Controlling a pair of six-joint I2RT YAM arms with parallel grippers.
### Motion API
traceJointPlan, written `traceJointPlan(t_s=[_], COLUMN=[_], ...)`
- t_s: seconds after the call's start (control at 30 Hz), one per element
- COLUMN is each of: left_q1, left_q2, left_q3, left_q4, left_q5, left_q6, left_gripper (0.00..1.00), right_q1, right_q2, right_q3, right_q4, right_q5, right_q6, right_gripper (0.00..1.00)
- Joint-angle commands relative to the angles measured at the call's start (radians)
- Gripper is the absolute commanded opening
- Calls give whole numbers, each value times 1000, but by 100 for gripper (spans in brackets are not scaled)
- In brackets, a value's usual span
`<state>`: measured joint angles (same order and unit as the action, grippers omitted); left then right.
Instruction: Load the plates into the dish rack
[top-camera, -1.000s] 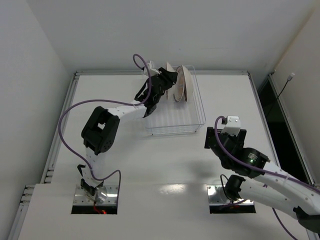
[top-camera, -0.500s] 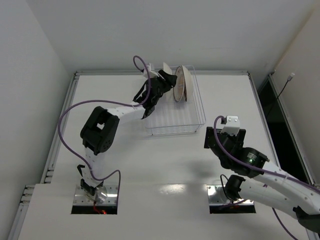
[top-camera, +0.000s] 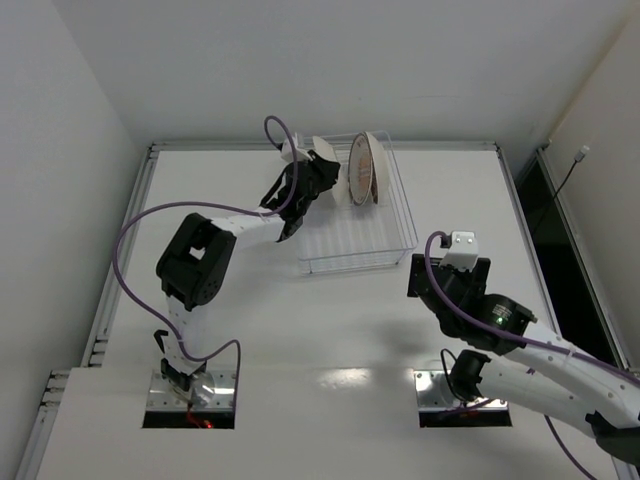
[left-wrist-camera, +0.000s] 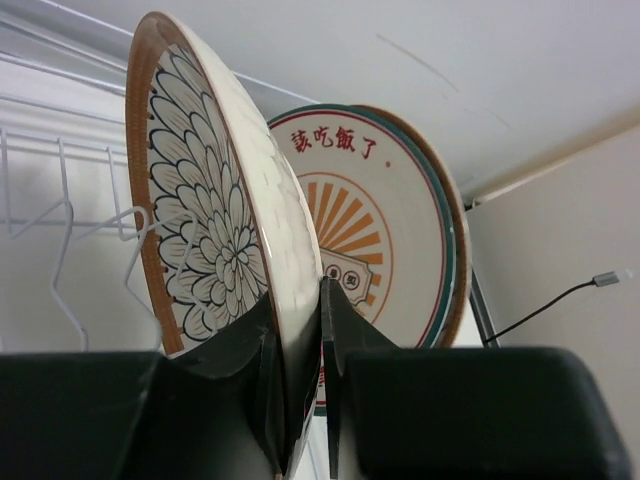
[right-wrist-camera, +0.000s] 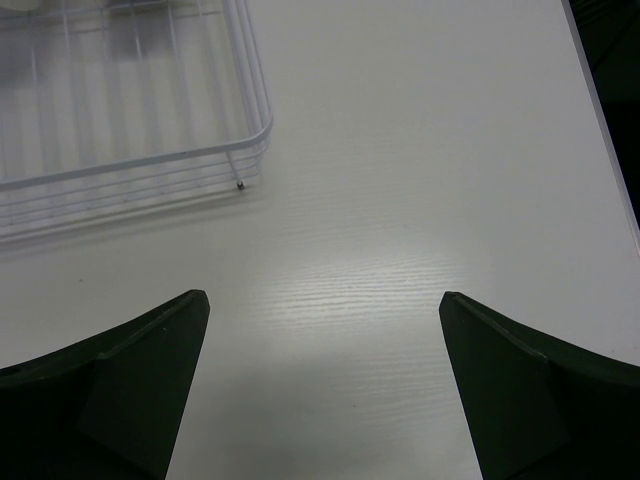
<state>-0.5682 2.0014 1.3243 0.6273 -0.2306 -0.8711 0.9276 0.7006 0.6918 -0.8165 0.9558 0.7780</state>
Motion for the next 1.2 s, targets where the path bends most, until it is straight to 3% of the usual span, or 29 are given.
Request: traceJointPlan(t_s=[0.0,0.37,0.43,0.63,0.67,0.7,0.73,0.9,1.17], left_q1=[-30,-39,-39,-50,-50,-59,-59,-84,-104], left_q2=[-55,13,25,46,46,46,46,37,-131], left_q3=[24,246,292,360,369,369,383,437,406], left_q4=[-21,-281,-307,-353,-353,-353,-362,-371,-353], left_q5=[4,-4,8,33,33,33,42,42,94], left_q6=[36,214,245,291,291,306,326,392,481], left_gripper=[0,0,8,49,76,92,100,100,100], right_q1=[8,8,8,8,8,8,8,8,8], right_q2=[2,11,11,20,20,20,20,39,39], right_q3=[3,12,12,12,12,12,12,12,12], right_q4=[25,34,34,34,34,34,34,34,34], right_q5=[-5,-5,-5,-5,-5,-5,-5,-5,-5], right_q6=[-2,-11,-11,-11,-11,-11,-11,-11,-11], right_gripper=[100,100,100,100,100,100,100,100,100])
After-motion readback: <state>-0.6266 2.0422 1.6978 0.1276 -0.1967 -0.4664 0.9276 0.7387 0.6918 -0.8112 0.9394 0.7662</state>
